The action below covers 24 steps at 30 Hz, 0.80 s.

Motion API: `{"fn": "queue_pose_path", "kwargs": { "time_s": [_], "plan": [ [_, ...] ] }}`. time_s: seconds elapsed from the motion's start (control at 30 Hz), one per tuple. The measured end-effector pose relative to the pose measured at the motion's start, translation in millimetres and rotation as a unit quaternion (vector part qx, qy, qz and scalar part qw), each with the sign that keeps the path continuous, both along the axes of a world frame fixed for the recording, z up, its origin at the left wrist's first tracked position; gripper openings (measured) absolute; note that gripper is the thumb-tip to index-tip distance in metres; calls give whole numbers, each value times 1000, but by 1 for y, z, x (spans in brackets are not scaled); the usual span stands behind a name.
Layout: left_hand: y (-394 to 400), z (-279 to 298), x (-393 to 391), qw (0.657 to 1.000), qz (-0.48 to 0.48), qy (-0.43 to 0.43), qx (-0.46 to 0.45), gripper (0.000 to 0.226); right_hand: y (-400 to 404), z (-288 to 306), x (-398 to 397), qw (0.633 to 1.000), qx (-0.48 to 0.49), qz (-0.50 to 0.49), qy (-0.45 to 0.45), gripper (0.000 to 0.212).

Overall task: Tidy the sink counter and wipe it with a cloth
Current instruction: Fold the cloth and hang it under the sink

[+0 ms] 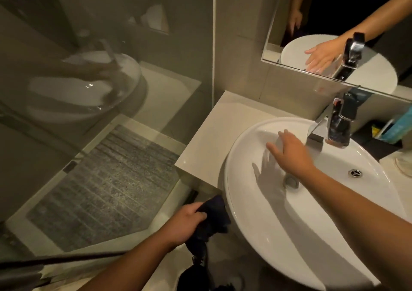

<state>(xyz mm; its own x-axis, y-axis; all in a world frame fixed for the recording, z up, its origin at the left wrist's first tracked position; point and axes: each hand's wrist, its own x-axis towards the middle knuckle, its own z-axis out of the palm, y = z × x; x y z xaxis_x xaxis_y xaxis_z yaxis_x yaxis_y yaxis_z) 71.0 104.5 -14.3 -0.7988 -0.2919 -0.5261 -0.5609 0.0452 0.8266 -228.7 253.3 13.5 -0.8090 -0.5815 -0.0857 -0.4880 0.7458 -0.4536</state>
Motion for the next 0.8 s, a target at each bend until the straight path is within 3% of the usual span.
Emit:
{"fn": "queue_pose_path", "kwargs": {
  "time_s": [0.07,0.13,0.17,0.23,0.33,0.47,0.57,0.6,0.67,0.8],
  "plan": [
    [10,30,-2,1000,2,24,-2,31,16,21,45,988,-88,-36,-126,46],
    [19,61,-5,995,-36,60,-67,36,26,48,90,944,-149,-62,-289,46],
    [23,76,-7,983,-74,81,-144,40,29,62,107,916,-167,-61,-360,46],
    [28,102,-16,916,-158,118,-349,51,30,90,130,874,-191,-46,-443,48],
    [35,128,-27,836,-201,198,-471,59,31,124,144,861,-228,-41,-453,42],
    [35,140,-31,773,-241,294,-507,63,40,142,155,886,-246,-73,-387,21],
    [34,135,-23,730,-281,333,-526,68,43,145,168,884,-269,-119,-365,17],
    [34,132,-18,725,-289,340,-525,69,44,146,174,879,-283,-130,-361,17],
    [32,129,-8,747,-299,341,-486,69,46,147,187,870,-325,-141,-344,14],
    [26,128,11,853,-268,322,-312,68,60,157,215,872,-385,-136,-270,6]
  ]
}}
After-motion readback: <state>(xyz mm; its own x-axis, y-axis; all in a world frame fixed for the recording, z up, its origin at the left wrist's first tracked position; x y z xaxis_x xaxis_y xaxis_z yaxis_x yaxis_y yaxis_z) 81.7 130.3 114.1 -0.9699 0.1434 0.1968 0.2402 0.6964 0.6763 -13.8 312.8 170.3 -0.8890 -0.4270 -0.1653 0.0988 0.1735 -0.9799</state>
